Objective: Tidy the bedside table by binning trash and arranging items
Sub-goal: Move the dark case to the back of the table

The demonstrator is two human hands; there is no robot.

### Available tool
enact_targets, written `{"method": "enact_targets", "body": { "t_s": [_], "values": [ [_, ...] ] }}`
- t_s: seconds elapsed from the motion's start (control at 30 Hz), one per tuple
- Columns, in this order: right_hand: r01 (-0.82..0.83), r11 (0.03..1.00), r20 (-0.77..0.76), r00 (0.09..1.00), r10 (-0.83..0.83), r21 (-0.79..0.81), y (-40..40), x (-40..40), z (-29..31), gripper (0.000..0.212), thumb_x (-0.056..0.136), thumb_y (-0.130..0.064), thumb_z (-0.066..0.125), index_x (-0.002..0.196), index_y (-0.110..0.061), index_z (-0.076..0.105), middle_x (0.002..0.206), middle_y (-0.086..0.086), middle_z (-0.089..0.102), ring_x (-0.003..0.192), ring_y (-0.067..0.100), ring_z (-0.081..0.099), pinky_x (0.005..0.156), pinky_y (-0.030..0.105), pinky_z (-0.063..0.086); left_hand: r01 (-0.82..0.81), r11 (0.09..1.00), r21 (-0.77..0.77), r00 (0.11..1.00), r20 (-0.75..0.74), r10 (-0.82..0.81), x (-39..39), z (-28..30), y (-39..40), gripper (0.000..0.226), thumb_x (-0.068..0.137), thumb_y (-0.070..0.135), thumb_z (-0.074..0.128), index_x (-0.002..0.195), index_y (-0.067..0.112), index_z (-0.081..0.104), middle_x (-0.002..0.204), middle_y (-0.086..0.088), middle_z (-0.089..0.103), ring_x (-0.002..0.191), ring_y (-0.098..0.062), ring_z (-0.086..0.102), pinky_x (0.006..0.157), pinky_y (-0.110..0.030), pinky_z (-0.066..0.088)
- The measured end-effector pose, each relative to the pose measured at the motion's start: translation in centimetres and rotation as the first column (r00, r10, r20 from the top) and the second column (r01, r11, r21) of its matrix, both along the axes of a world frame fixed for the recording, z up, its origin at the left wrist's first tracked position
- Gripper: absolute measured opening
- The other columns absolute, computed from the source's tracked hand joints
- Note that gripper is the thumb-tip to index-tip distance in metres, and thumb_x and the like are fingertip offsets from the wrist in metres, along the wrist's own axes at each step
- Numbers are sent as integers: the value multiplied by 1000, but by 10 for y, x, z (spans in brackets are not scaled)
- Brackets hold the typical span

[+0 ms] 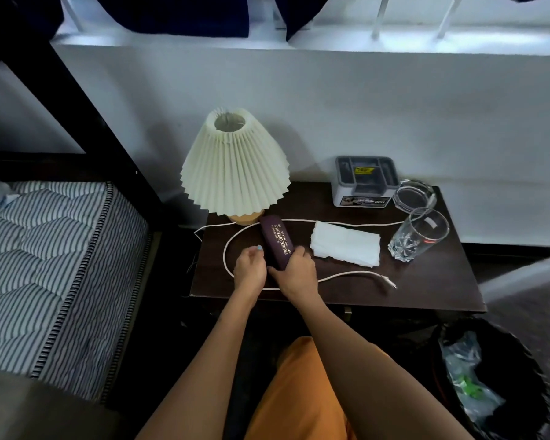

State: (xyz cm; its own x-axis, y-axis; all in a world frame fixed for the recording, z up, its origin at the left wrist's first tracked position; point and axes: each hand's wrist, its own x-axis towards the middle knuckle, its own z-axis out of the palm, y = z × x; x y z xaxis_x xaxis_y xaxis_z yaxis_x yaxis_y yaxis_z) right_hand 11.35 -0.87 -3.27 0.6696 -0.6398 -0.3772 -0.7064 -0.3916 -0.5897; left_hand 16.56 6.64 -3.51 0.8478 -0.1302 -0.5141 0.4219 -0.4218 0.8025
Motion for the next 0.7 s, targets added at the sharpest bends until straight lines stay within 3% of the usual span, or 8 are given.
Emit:
{"method": "enact_targets", "body": {
  "t_s": [0.2,0.4,0.6,0.7],
  "values": [
    [-30,994,-79,997,22,-110,-6,4,1,66,76,-38,74,126,-5,46,128,13,47,121,30,46,92,41,47,3,993,114,999,42,-8,4,-3,4,34,95,17,40,127,13,54,128,-8,58,116,-25,55,97,-33,43],
    [55,998,-56,997,-56,-14,-20,-8,22,56,76,-32,74,122,-6,56,121,13,48,109,33,56,92,40,47,7,990,139,998,56,-15,5,15,1,39,92,8,43,131,12,50,133,-9,55,119,-24,54,98,-32,43],
    [8,1000,-33,999,-8,-12,-38,-26,46,53,77,-19,74,126,-14,54,126,14,41,114,35,51,100,39,44,172,970,172,977,93,-190,-1,31,-5,72,78,-3,57,143,9,32,146,-12,41,133,-27,43,110,-39,37],
    [15,1000,-9,1000,-15,-11,-47,-36,55,55,78,-13,69,129,-19,51,128,15,37,117,37,47,102,38,41,227,956,184,953,160,-257,-9,37,-7,79,72,-3,57,144,14,31,146,-9,42,132,-26,43,110,-37,37]
  ]
}}
